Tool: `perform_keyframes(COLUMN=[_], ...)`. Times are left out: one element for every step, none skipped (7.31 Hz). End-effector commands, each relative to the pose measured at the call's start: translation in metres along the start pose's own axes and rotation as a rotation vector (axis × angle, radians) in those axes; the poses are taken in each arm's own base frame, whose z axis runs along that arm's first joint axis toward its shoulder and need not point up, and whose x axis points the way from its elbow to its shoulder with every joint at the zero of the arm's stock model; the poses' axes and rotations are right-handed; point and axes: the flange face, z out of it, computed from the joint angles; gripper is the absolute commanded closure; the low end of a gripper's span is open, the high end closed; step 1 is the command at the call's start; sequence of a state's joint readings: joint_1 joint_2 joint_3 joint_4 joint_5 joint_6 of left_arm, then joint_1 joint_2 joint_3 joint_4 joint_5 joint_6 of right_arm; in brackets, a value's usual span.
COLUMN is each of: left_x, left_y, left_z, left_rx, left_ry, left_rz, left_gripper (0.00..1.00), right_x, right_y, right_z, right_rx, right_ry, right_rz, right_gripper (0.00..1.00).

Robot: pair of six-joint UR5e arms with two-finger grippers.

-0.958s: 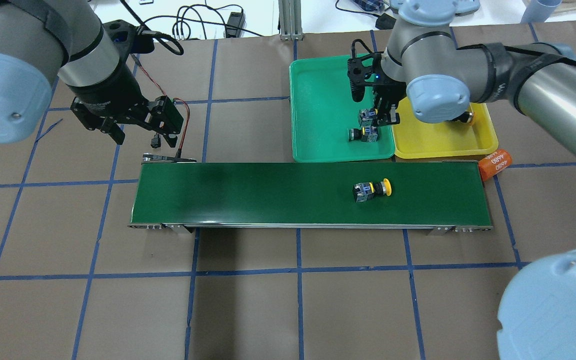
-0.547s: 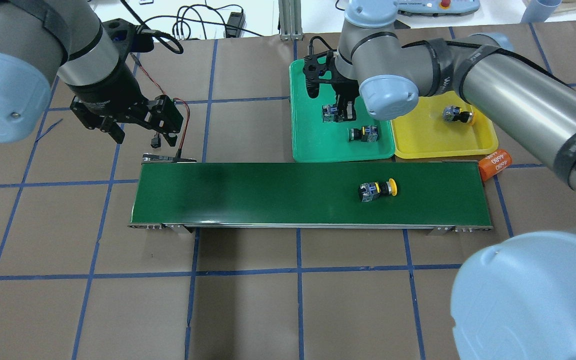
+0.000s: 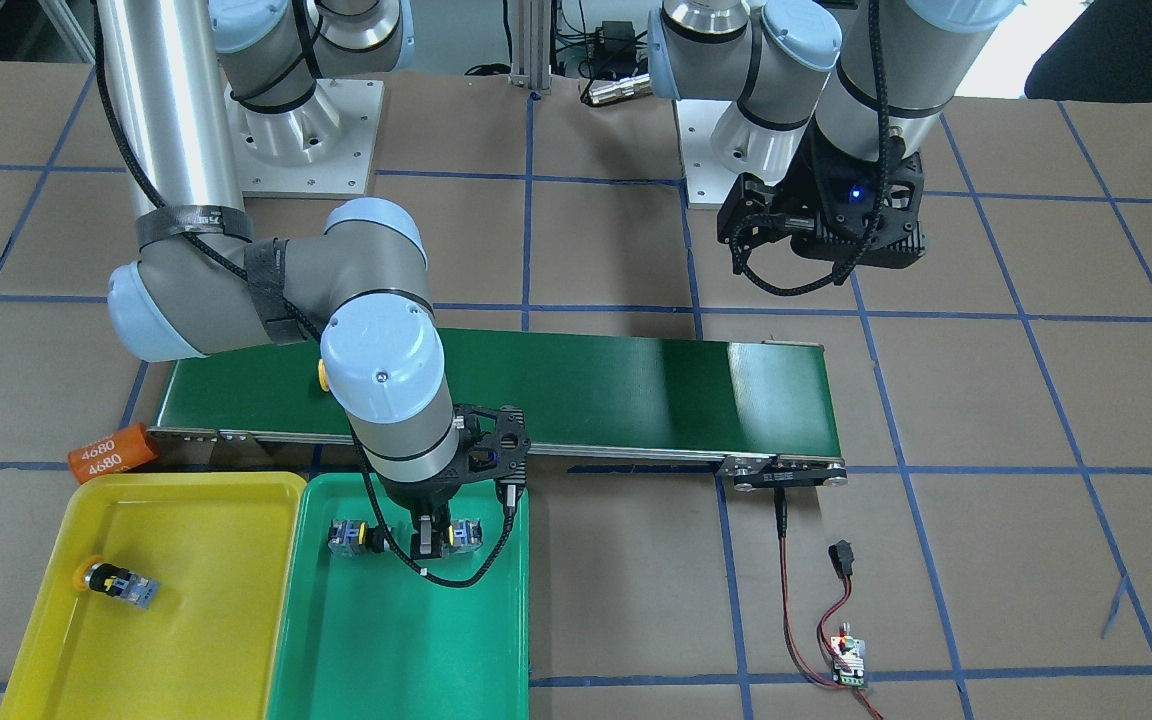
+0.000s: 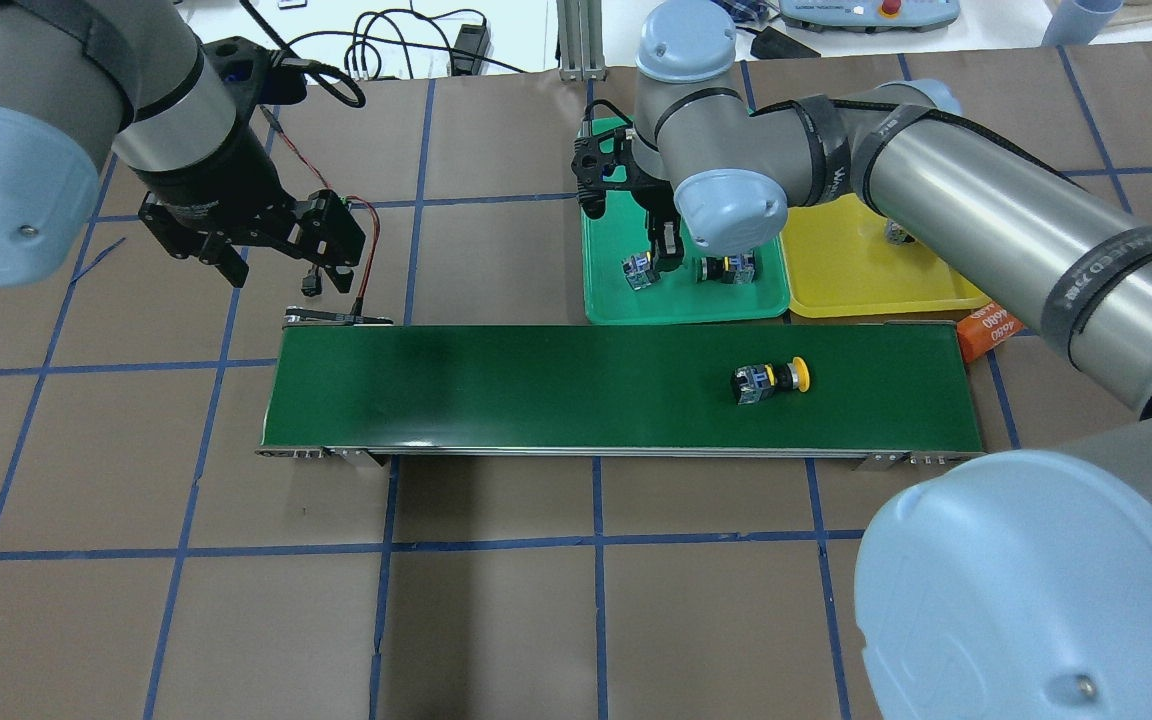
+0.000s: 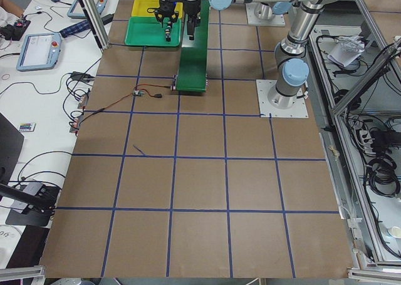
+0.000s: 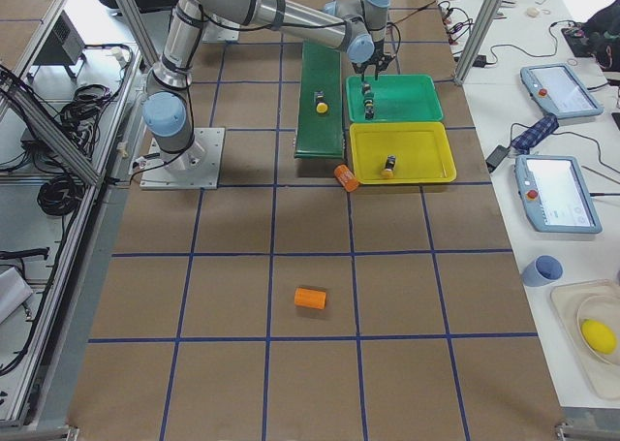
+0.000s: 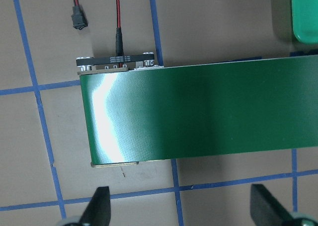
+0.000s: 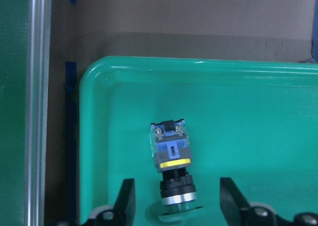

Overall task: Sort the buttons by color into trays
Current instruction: 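Carry the green button into the green tray and open the right gripper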

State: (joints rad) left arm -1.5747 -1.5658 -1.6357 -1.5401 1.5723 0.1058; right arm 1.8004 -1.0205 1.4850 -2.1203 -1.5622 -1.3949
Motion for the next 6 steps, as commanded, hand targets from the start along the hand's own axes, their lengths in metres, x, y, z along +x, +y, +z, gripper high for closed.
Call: perform_keyframes(left_x=[0.000,0.000,0.000,0.001,0.001,0.001], left_y=[0.000,0.000,0.000,0.000,0.000,0.002], left_z=[0.001,-0.001,0.000,0.000,0.001,-0.003], left_rx=[-0.001,0.002,0.000,0.000,-0.003,0.005], left_ry=[0.000,0.000,0.000,0.001,0.002,-0.001], left_rz=[0.001,0.001,-0.001,0.001,0.001,0.001], left_gripper=[0.00,0.00,0.00,0.00,0.00,0.00], right_x=[0.000,-0.006,-0.017,-0.039,-0.062,-0.091], right_y=[0.018,0.056,0.095,0.127,0.162,0.179], right_z=[-0.027,-0.038,-0.048,-0.052,-0.044,-0.041], right_rx=[-0.003,-0.014,-0.030,-0.031,-0.028,-0.026], right_ry=[0.019,-0.028,-0.042,-0.060,-0.082,-0.084], right_rz=[0.015,0.055,0.093,0.043,-0.001,-0.006], right_gripper=[0.00,0.00,0.00,0.00,0.00,0.00])
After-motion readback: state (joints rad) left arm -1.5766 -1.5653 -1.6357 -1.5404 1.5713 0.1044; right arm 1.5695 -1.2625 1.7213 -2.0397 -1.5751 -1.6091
